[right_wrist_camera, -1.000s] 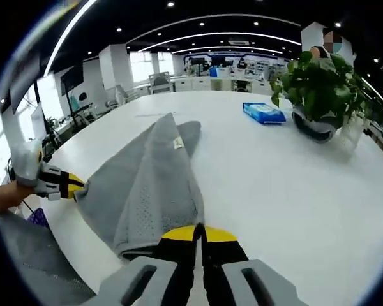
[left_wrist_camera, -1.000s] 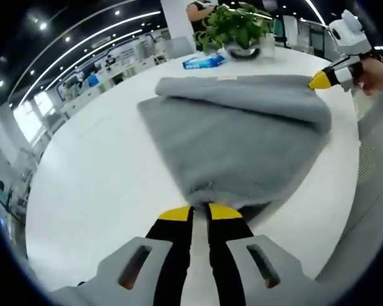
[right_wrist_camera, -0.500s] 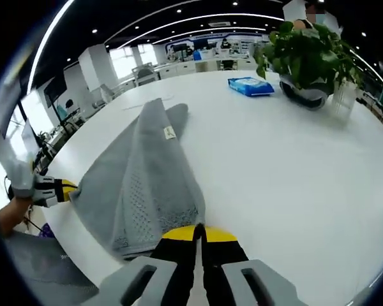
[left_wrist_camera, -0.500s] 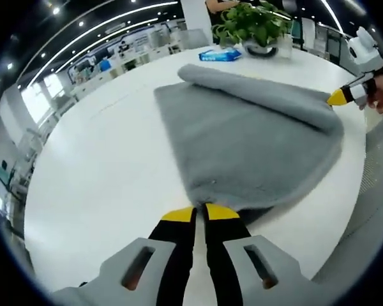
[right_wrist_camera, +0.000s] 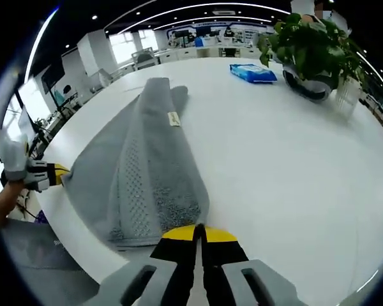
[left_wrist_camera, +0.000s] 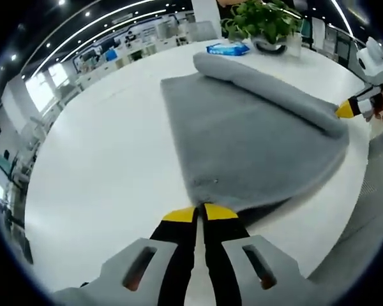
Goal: Open the folded towel by lifting each exposed corner and separating the folded layers until the towel lies flat within the target outline without major curled edges
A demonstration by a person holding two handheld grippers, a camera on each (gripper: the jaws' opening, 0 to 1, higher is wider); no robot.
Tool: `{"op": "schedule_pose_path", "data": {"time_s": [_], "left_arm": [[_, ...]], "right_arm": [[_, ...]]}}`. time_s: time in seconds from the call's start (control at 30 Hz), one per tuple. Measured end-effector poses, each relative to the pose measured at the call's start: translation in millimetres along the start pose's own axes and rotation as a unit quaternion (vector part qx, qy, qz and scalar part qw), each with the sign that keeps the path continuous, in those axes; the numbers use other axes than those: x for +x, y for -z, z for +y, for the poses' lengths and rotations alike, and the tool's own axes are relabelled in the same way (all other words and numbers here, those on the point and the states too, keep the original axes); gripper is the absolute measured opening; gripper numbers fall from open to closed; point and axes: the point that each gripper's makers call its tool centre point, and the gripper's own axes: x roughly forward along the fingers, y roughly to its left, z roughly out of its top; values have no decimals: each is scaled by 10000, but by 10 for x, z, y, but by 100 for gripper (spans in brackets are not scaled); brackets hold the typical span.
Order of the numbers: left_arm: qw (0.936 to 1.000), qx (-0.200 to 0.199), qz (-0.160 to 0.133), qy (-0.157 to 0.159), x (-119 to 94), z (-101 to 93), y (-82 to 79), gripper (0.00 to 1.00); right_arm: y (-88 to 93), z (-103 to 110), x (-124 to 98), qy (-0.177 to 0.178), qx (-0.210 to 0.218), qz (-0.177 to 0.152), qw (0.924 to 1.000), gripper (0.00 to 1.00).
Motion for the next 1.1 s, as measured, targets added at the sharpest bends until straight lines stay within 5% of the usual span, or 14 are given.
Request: {"op": "schedule_pose_path", "data": {"time_s": [0.17,0.2,0.23,0.5,0.63,0.8,0.97,1.1], "left_arm": [[9998,-31,169,27,-41,-12,51,2],[9997,14,236,24,-57,-18,66,2],[9994,91,333,4,-76,-28,91,2],[9985,13,548,-29,-156,-60,182,2],[9991,49,410,-9,-167,-50,182,4],[9984,-469,289,95,-192,-11,113,4],[9978,-494,-430,-71,-240,105,-140,6],[9971,-484,-585,-44,-212,71,-256,6]], "right_arm": [[110,-57,-13,121,45,285,9995,0],[20,-56,4,145,106,-12,9998,0],[84,-49,-48,111,28,219,9997,0],[165,-36,-68,143,-153,344,9992,0],[121,-26,-86,147,-225,260,9993,0],[-89,-66,-144,159,191,-204,9995,5],[-250,-84,-148,21,322,-583,9978,7],[-378,60,-101,-272,219,-821,9960,10]]}}
